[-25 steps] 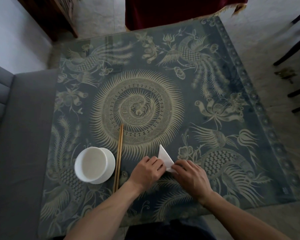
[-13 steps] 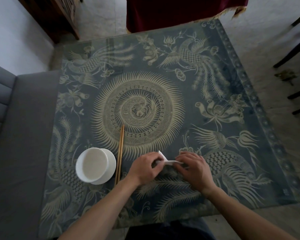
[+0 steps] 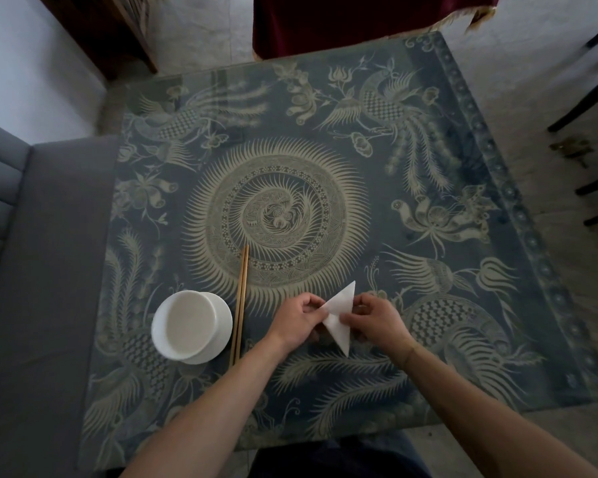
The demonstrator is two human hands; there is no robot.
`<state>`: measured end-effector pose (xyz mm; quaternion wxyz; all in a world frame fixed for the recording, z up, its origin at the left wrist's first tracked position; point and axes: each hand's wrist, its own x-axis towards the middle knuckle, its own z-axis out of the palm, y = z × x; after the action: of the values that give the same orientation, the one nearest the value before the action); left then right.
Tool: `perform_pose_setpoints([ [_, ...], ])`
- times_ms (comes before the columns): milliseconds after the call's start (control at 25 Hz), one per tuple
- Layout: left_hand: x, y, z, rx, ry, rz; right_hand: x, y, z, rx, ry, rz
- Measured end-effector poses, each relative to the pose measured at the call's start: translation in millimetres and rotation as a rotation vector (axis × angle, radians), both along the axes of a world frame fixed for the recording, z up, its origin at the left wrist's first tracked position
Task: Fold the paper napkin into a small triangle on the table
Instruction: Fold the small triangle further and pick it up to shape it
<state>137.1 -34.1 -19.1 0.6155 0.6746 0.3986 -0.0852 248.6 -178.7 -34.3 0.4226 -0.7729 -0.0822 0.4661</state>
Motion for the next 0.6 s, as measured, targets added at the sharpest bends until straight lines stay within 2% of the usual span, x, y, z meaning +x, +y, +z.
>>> perform_pose_setpoints([
  [80,-3,2,-6,0.269,0.011,-0.189,0,-2,-2,-0.071,-0.202,0.078],
  [160,-7,5,-10,0.551,0.016,-0.349,-1,-5,-5,-0.098,-0.510,0.216],
  [240,-9,5,-14,0.677,-0.022,-0.418,-2,-8,-6,-0.087,-0.705,0.309],
  [360,-11,2,-18,0.754,-0.095,-0.420,-3,-10,-10,-0.066,-0.802,0.321],
  [600,-16,-3,-20,0.732,-0.098,-0.361,-7,-15,-10,0.030,-0.901,0.334],
])
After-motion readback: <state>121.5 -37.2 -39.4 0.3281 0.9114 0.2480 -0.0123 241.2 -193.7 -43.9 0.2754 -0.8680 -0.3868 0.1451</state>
